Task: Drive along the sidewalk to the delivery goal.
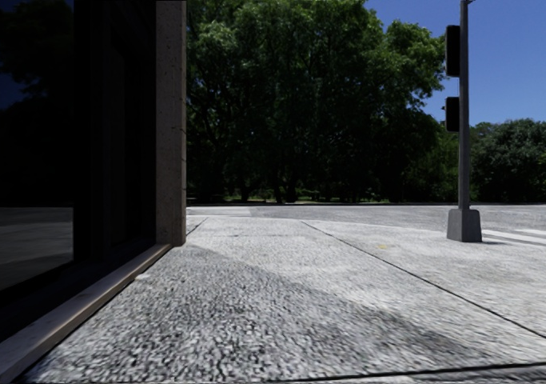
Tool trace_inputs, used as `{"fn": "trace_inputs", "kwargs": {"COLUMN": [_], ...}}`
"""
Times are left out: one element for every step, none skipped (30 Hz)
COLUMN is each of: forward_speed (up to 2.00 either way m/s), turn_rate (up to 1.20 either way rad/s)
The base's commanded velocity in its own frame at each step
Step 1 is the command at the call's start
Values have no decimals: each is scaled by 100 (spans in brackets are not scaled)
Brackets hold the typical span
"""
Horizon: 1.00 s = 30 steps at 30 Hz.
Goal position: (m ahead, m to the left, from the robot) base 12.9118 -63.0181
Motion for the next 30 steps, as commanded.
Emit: {"fn": "trace_inputs", "kwargs": {"forward_speed": [200,200,200,200,200,200,200,200,200,200,200,200,200,200,200,200,200,200,200,200,200,200,200,200,200,200,200,200,200,200], "turn_rate": [-77,-77,-81,-82,-82,-82,-82,-82,-82,-82,-82,-82,-82,-82,-82,-82,-82,-82,-81,-76,-76,-71,-68,-67,-67,-67,-67,-67,-67,-67]}}
